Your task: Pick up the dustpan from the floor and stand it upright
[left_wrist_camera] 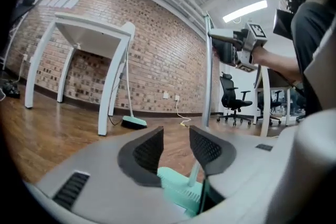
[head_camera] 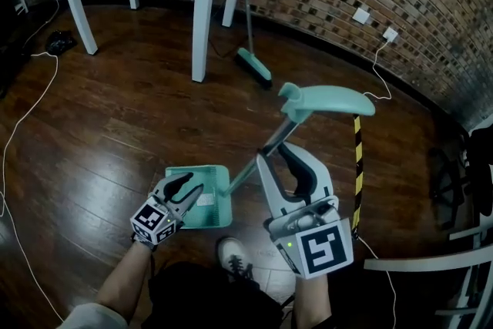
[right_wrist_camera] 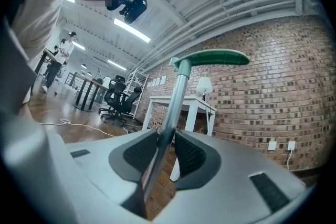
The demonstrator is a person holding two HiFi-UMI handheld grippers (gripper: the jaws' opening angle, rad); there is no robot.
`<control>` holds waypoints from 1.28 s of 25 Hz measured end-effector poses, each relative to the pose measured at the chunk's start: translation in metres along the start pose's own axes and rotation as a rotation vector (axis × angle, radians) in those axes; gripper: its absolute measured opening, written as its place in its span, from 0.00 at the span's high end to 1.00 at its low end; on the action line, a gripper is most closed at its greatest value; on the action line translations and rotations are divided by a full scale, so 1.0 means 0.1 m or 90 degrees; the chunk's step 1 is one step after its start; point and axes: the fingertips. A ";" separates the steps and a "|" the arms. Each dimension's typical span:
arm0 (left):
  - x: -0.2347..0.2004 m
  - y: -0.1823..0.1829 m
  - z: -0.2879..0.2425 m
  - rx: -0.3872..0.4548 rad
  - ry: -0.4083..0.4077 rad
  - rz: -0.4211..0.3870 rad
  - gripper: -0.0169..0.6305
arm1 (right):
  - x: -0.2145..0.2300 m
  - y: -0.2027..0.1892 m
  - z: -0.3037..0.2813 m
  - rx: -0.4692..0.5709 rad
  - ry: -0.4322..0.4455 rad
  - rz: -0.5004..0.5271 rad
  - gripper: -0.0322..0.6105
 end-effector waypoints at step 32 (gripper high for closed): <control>0.84 5.47 2.17 0.091 0.049 -0.151 0.98 | 1.56 3.66 1.17 0.042 0.016 -0.165 0.98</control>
Point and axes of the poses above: the fingertips, and each gripper's own axes: z backward along the fingers, x to its right, y out of its top, and after that the axes turned 12 degrees about -x, right-handed
